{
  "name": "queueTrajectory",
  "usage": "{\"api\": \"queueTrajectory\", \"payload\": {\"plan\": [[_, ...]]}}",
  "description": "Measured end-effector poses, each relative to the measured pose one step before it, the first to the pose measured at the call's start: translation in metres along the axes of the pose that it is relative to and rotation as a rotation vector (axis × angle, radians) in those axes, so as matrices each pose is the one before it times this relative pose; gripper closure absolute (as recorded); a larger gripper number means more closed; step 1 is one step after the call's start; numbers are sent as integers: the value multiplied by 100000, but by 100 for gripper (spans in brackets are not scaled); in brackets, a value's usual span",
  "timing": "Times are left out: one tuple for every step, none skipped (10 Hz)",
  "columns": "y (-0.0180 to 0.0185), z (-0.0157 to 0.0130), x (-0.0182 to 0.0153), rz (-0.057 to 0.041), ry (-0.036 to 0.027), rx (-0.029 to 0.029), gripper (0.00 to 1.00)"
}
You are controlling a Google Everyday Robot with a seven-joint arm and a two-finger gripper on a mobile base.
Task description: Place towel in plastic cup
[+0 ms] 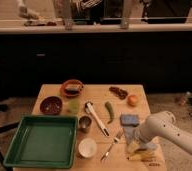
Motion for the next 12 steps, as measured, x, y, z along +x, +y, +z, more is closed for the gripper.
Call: {"api": "queueTrajectory", "payload": {"plan": [[-53,-63,63,-176,229,207,46],[11,-45,-21,165,-63,-97,55],[-115,-121,-13,127,-41,246,64],[-136,-196,11,308,-164,229,76],[-144,-327,18,235,-108,204,88],[164,-99,135,115,275,-401,96],[493,132,153,-460,479,-827,100],[6,-37,-49,-260,150,-96,100],[3,-12,44,-51,-35,-8,100],[103,-132,8,-1192,82,-333,100],[170,-595,-192,-2944,-556,-332,100],[-107,-1380,-401,-2574,-2076,1067,100]]}}
